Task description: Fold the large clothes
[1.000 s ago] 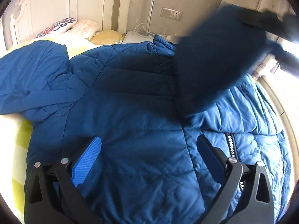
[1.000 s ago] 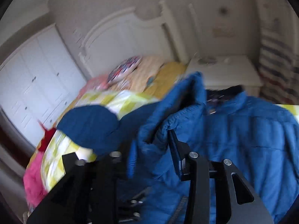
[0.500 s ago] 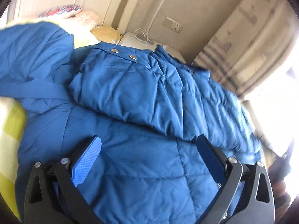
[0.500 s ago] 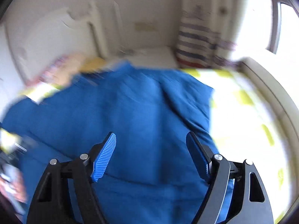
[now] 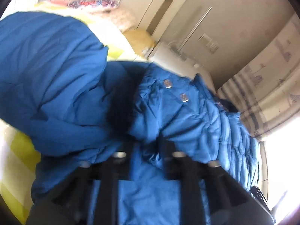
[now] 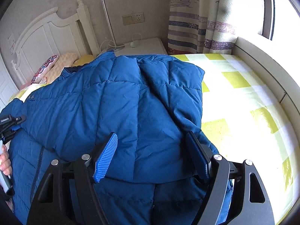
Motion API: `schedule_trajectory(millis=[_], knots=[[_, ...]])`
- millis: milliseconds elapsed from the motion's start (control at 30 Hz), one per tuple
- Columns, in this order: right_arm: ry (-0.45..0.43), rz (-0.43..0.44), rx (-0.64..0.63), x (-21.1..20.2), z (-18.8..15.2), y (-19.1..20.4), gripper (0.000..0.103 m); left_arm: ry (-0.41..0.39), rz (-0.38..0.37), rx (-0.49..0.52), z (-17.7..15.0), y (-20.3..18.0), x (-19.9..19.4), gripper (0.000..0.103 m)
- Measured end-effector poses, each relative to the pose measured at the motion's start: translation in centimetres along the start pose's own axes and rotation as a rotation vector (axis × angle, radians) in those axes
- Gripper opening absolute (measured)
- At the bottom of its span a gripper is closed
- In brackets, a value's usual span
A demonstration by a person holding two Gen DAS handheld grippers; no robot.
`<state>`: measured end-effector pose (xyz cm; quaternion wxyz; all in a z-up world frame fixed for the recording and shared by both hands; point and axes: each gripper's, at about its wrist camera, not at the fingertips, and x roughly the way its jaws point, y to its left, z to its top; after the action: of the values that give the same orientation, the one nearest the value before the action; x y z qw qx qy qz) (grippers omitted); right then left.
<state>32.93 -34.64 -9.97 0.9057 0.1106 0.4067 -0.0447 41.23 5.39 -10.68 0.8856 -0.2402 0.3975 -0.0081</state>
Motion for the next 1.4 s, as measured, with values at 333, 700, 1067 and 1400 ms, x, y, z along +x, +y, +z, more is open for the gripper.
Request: schedule_trajectory(millis=[333, 700, 1067, 1400], knots=[[0.004, 0.003, 0.012, 0.0, 0.2, 0.1, 0.074, -0.057, -0.007, 0.094, -6.0, -1.1, -9.7, 0.014], [0.012, -0.038, -0.015, 0.4, 0.1, 0.9, 0.075, -0.298, 0.186, 0.307, -4.8, -4.9, -14.6, 0.09], [0.016, -0.063, -0.036, 0.4, 0.1, 1.4, 0.076, 0.028, 0.281, 0.578, -7.0, -6.2, -1.6, 0.091], [-0.122, -0.138, -0.21, -2.2, 1.0, 6.7, 0.079, 0.044, 0.29, 0.56, -6.8, -6.0, -0.6, 0.1]])
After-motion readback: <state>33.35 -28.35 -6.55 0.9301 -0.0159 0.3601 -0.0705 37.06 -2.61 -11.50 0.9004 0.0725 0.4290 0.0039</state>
